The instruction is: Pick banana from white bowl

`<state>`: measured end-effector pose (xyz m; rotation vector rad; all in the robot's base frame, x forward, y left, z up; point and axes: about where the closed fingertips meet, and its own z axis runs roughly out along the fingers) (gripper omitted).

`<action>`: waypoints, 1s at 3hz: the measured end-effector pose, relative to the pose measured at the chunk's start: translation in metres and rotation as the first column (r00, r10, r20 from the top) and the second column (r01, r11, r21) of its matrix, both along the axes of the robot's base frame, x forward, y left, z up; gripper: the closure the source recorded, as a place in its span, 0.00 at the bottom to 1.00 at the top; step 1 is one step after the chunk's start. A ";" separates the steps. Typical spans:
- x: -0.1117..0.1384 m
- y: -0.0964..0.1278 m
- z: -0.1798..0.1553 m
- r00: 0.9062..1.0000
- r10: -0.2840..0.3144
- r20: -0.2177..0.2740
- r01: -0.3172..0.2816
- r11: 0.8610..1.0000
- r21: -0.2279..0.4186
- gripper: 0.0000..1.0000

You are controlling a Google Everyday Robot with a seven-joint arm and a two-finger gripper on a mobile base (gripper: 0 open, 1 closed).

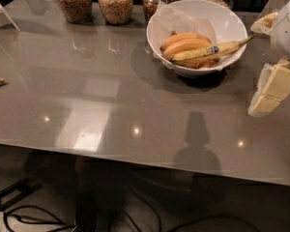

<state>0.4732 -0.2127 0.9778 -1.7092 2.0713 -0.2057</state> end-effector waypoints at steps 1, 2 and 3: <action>0.051 0.008 0.010 0.987 0.059 0.148 -0.064 0.997 0.030 0.00; 0.110 0.020 0.015 0.960 0.140 0.241 -0.164 0.983 0.079 0.00; 0.124 0.019 0.025 0.950 0.150 0.273 -0.179 0.980 0.087 0.00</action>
Offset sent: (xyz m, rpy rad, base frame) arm 0.1990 0.0332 0.0353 0.2063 -0.3720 0.2789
